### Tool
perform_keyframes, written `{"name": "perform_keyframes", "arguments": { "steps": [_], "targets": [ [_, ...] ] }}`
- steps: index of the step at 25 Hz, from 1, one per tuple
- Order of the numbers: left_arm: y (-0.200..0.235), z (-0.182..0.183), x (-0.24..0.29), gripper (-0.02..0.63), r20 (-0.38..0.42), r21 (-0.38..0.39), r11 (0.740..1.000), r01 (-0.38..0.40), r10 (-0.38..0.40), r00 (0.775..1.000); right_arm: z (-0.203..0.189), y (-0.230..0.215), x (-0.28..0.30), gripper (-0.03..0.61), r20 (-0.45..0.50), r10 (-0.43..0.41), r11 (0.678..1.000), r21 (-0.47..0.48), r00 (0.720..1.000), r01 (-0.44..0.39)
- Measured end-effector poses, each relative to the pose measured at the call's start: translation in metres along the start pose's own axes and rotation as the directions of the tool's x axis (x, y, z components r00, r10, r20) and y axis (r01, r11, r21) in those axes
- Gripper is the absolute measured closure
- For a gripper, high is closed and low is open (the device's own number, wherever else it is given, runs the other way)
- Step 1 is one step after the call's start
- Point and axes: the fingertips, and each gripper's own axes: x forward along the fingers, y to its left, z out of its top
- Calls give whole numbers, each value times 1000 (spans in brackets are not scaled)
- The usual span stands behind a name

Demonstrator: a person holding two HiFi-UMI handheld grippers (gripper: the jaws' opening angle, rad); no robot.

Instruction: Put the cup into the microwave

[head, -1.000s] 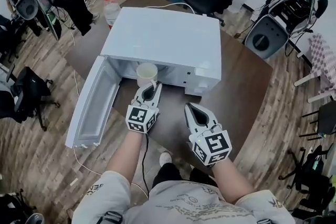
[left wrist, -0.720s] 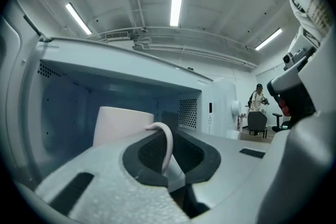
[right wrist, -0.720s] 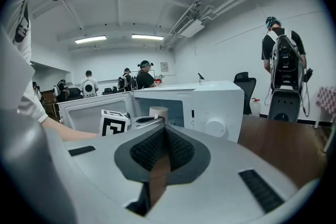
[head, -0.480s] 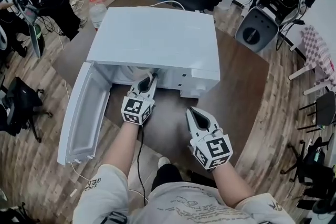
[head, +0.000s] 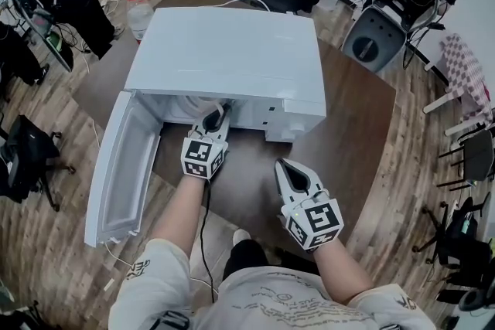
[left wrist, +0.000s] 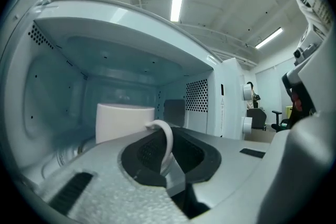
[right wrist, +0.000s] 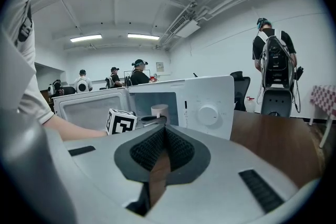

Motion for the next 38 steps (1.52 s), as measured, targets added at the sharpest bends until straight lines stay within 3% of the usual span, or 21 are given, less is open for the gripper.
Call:
{"name": "perform_keyframes", "arguments": {
  "steps": [8, 13, 16, 23, 28, 38],
  "targets": [
    [7, -3, -10, 584, -72, 72, 997, -34, 39, 997, -2, 7, 1, 566, -45, 20, 1000, -10, 999, -20],
    [12, -11, -18, 534, -136, 115, 991, -72, 88, 987, -7, 7, 4, 566, -68, 20, 1000, -4, 997, -21],
    [11, -14, -25, 495, -140, 109, 991, -81, 96, 985, -8, 6, 4, 566, -79, 20, 1000, -2, 997, -20],
    [14, -3, -47, 494, -136, 71, 981, -180, 188, 973, 5, 6, 1, 566, -59, 33, 999, 3, 998, -33],
    [3, 9, -69, 593, -176, 5, 968, -249, 246, 953, 21, 8, -9, 566, -28, 59, 998, 14, 998, -59],
    [-72, 79, -112, 600, -180, -21, 913, -407, 397, 900, 52, -3, -57, 566, 48, 136, 990, 25, 990, -138]
  ]
}}
